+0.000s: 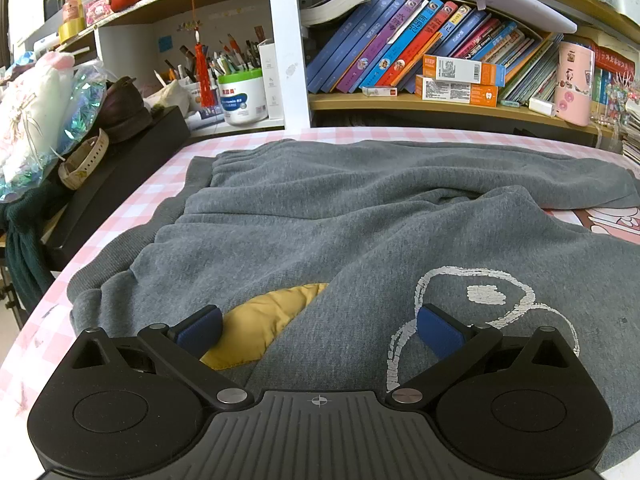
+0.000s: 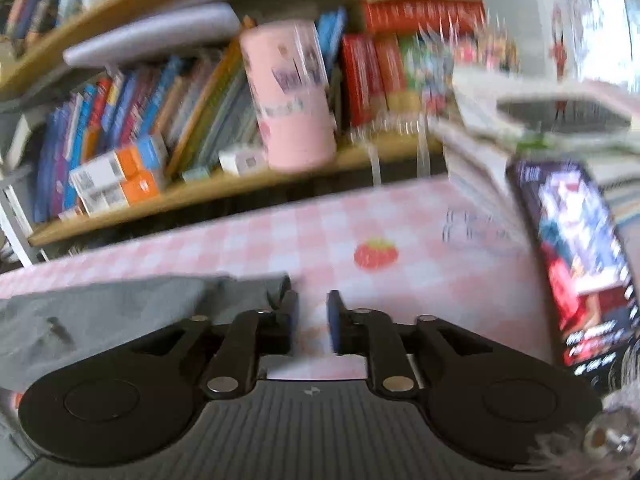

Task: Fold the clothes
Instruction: 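Lay the sleeve across the sweatshirt body and open the right tool, then grasp the other sleeve cuff with the right tool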

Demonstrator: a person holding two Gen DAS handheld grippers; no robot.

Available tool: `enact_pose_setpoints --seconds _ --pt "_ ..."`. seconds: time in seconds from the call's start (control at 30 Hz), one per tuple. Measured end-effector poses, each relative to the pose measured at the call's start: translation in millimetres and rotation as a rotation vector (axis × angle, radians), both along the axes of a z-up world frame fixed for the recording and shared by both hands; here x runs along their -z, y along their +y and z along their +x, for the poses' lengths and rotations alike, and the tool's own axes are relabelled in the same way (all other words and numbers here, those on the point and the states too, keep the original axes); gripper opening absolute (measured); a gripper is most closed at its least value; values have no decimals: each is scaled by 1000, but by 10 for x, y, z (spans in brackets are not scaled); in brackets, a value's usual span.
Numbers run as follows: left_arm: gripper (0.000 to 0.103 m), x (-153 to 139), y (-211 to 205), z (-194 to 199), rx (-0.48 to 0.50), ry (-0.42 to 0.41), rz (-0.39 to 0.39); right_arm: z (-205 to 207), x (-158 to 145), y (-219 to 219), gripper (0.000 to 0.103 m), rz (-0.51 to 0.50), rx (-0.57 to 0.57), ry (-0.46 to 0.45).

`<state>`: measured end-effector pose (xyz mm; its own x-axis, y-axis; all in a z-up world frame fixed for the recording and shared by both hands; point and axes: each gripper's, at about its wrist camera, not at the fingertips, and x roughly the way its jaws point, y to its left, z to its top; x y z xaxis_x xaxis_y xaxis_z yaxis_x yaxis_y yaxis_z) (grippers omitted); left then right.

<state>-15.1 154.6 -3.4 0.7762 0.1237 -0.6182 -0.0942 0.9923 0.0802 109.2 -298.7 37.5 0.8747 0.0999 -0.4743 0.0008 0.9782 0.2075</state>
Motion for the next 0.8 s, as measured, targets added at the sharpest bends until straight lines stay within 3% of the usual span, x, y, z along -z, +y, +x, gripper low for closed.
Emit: enact_pose_setpoints --seconds 0.07,0.13,0.23,0.33,0.4,0.47,0.5,0.57,0.63,0.7,0.73,0.8 --pt "103 2 -1 -1 0 0 0 -63 -98 66 19 3 -52 -49" --pt "103 2 -3 -6 0 -2 1 -105 -164 193 20 35 -176 -47" --pt "103 -60 11 -44 10 -23 -15 -218 -192 464 38 27 -351 -24" --pt "103 -318 143 -60 36 -110 -106 -390 -199 717 42 -14 -478 -27" --pt "96 -514 255 15 33 -164 -132 -505 -203 885 45 -41 -562 -29" --pt "66 -647 363 232 19 -155 -134 -617 -201 1050 46 -71 -633 -30" --pt "57 -672 409 360 16 -140 -145 -671 -192 1130 46 -89 -654 -30" --pt "27 -612 503 674 35 -65 -227 -758 -167 1256 46 -124 -690 -29" --pt "16 -477 535 965 70 23 -290 -822 -134 1327 46 -145 -717 -22" --pt "11 -330 494 1184 89 78 -262 -815 -94 1346 46 -152 -718 -10" --pt "8 -247 506 1304 71 101 -239 -786 -75 1340 46 -150 -708 -1" --pt "2 -158 682 1464 2 92 -270 -704 -42 1295 46 -139 -679 18"
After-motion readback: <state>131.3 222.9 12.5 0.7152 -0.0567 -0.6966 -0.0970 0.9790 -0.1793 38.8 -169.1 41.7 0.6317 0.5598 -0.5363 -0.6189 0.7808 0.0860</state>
